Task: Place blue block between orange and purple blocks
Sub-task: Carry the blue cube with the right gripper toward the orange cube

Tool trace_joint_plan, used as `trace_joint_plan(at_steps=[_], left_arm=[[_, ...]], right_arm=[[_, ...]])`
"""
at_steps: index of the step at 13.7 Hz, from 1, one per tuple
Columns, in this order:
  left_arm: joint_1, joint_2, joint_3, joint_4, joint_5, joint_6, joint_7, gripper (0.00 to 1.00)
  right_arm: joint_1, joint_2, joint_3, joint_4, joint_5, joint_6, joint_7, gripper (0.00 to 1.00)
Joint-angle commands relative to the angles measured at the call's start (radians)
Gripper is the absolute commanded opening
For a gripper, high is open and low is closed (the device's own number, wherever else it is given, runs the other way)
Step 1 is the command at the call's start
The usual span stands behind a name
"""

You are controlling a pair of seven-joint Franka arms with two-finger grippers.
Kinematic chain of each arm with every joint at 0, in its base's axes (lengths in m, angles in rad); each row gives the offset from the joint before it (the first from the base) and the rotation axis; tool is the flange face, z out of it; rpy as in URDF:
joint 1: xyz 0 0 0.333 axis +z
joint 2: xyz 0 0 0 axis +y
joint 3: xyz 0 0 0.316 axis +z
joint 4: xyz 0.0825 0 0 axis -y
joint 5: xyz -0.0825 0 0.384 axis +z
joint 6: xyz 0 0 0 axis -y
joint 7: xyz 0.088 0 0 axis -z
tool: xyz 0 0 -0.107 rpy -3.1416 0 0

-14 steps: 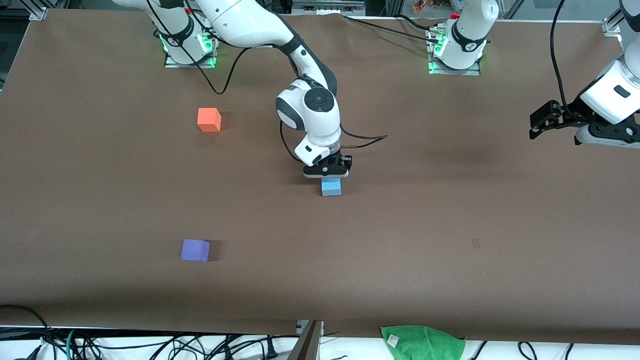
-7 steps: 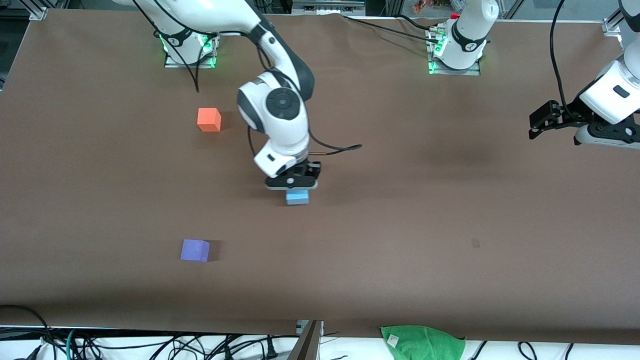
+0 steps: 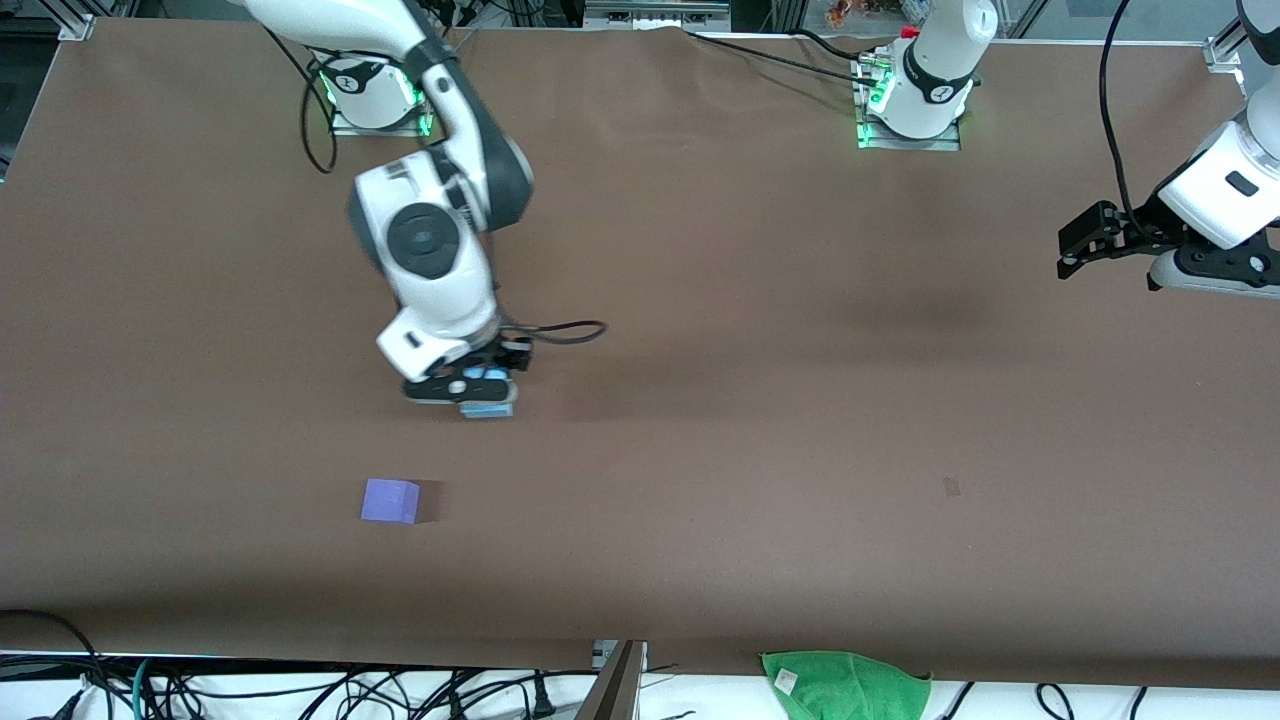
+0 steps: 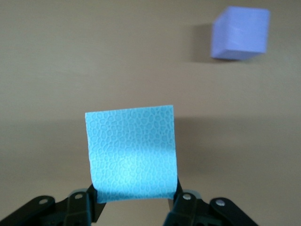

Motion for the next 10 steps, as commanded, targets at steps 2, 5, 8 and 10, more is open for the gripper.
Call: trace_joint_plan(at_steps=[2, 5, 8, 10], left_arm=[[-0.004, 0.016, 0.0, 0.035, -0.005, -0.022, -0.009, 1.0], [-0.004, 0.016, 0.0, 0.036, -0.005, -0.022, -0.009, 1.0], [-0.005, 0.016, -0.002, 0.036, -0.005, -0.022, -0.01, 1.0], [-0.005, 0.016, -0.002, 0.036, -0.005, -0.022, -0.01, 1.0]], right_arm=[[-0.06, -0.146, -0.079, -0.229, 0.143, 0.053, -0.191, 0.34], [-0.06, -0.209, -0.125, -0.472, 0.146, 0.266, -0.265, 0.34], [-0.06, -0.227, -0.125, -0.616, 0.146, 0.406, -0.271, 0.34], [-0.06, -0.227, -0.125, -0.641, 0.146, 0.432, -0.271, 0.34]])
